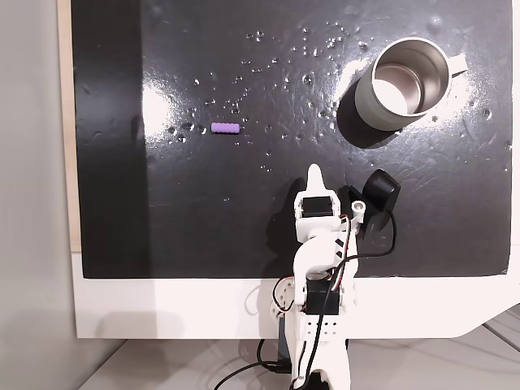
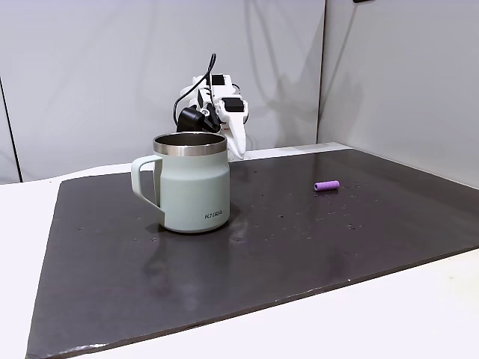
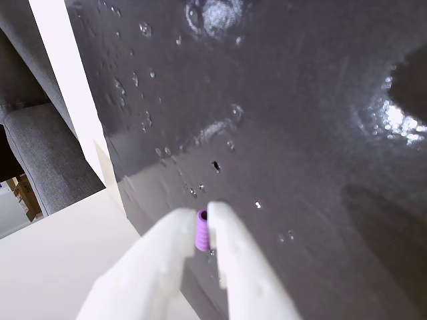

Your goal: Grasp a pengrip and put it in the cup.

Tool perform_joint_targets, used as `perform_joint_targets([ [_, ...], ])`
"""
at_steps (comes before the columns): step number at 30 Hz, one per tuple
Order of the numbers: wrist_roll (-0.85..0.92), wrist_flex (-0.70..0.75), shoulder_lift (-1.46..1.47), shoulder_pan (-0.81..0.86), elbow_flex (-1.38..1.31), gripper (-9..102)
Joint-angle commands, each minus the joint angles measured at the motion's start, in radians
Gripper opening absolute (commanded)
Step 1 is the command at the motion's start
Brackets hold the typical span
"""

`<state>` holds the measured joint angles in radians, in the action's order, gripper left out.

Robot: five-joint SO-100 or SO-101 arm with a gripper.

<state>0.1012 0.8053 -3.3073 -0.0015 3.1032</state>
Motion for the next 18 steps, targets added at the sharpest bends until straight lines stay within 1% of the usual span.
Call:
perform_joint_targets([
  [1,0.018,-0.034,-0.011,-0.035,-0.005,0],
  [13,0.018,-0.038,-0.011,-0.04,-0.005,0],
  [18,0.015,-0.051,-0.011,-0.071,-0.086,0],
])
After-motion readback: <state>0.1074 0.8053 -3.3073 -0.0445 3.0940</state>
